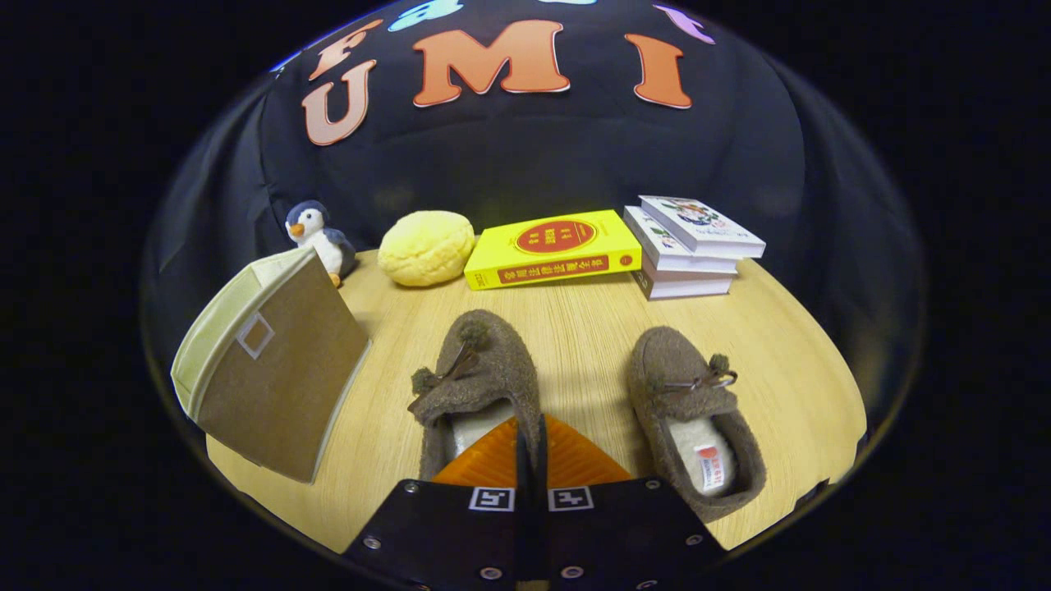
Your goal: Open the storage box then place both shoes into the box .Put the left shoe in first, then the right shoe, with the right side of both shoes facing outward in a uniform manner.
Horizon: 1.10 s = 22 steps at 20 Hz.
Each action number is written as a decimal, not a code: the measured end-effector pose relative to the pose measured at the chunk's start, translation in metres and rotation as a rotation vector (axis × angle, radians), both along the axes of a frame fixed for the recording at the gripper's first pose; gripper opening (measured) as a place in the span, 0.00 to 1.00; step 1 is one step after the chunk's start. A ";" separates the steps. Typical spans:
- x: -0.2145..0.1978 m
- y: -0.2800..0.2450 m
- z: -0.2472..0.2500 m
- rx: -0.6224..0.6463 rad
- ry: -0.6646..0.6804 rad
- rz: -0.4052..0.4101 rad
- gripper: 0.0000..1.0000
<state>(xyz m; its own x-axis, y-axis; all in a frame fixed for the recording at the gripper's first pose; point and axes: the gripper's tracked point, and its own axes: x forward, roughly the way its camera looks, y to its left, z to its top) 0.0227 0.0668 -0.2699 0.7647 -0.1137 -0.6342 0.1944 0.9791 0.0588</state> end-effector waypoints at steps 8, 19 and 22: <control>0.025 0.032 0.083 0.038 -0.096 -0.080 0.00; 0.057 0.147 0.147 0.151 -0.163 -0.082 0.01; 0.071 0.189 0.149 0.178 -0.160 -0.060 0.00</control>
<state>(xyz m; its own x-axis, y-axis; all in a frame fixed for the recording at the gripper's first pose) 0.0937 0.2556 -0.1206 0.8525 -0.0590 -0.5195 0.2261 0.9375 0.2646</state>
